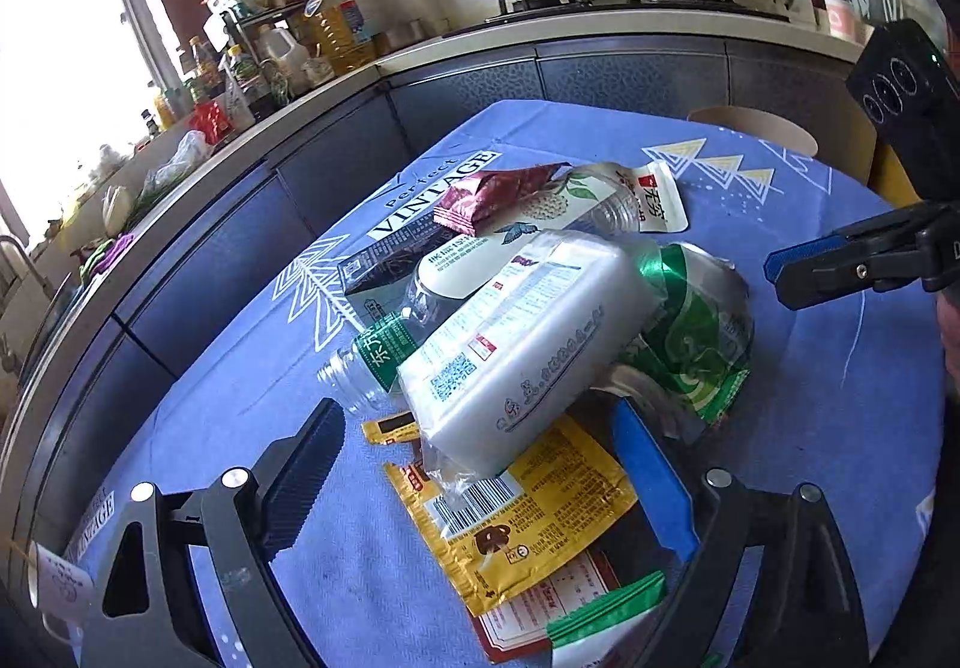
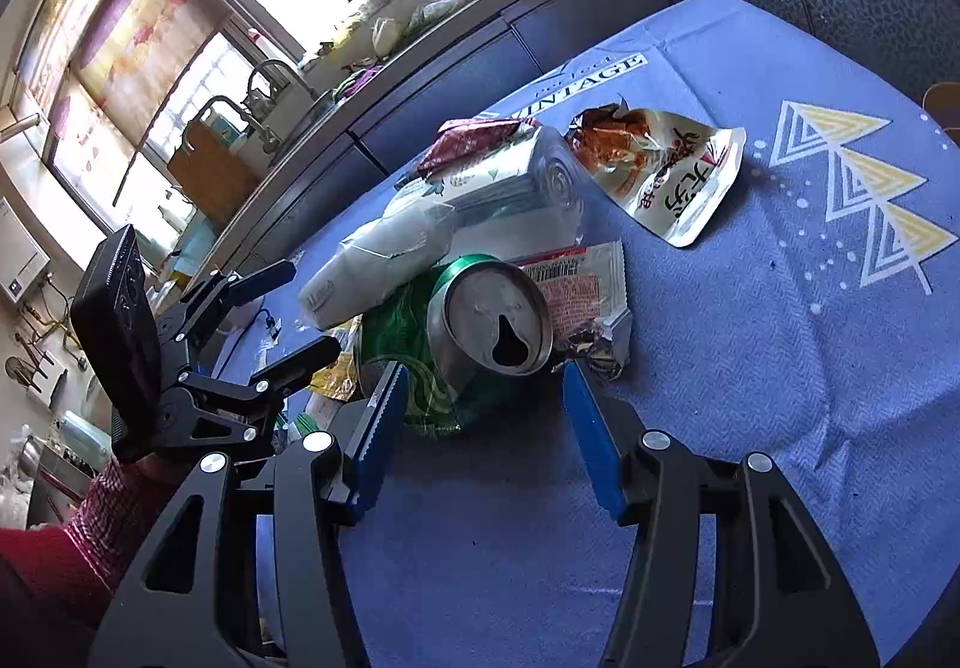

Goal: Collect trash
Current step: 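Grasp the white packaged bag with the left tool while the right tool grasps the green can, then carry the white bag and green can to the bin and release them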

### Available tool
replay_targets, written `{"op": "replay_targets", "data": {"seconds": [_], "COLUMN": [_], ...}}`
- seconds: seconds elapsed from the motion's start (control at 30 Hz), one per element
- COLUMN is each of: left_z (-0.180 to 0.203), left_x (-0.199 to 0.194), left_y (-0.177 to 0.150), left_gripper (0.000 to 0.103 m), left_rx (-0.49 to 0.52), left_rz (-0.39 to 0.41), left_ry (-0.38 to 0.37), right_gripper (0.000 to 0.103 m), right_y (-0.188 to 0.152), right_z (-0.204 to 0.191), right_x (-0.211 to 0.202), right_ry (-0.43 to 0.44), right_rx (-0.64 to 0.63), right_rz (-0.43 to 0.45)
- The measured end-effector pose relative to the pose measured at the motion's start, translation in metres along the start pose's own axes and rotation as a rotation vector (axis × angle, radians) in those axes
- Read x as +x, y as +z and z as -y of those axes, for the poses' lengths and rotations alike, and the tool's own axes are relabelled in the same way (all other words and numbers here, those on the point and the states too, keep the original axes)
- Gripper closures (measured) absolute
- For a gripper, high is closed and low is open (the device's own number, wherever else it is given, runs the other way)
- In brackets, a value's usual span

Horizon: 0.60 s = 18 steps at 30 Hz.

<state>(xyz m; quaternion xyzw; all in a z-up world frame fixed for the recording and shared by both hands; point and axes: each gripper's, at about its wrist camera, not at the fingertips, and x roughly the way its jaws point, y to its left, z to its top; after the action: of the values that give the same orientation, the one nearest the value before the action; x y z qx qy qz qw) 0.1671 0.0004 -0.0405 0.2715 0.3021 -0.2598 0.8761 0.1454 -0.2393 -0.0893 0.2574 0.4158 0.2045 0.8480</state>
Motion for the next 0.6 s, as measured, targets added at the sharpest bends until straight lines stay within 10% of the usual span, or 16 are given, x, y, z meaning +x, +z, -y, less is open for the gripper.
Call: {"op": "replay_targets", "data": {"seconds": [0.4,0.47,0.6], "left_z": [0.005,0.005,0.001], "left_x": [0.007,0.005,-0.002], "left_y": [0.008,0.008,0.010], "left_gripper": [0.055,0.059,0.067], "left_rx": [0.140,0.143,0.111], "left_rz": [0.033,0.039,0.050], "left_ry": [-0.104,-0.102,-0.088], "right_gripper": [0.051,0.078,0.093], "right_y": [-0.024,-0.024,-0.024], "right_z": [0.008,0.005,-0.006], "right_x": [0.039,0.046,0.038], "right_ry": [0.133,0.132,0.135], "right_rx": [0.216,0.222,0.181], "right_rz": [-0.023,-0.022,-0.009]}}
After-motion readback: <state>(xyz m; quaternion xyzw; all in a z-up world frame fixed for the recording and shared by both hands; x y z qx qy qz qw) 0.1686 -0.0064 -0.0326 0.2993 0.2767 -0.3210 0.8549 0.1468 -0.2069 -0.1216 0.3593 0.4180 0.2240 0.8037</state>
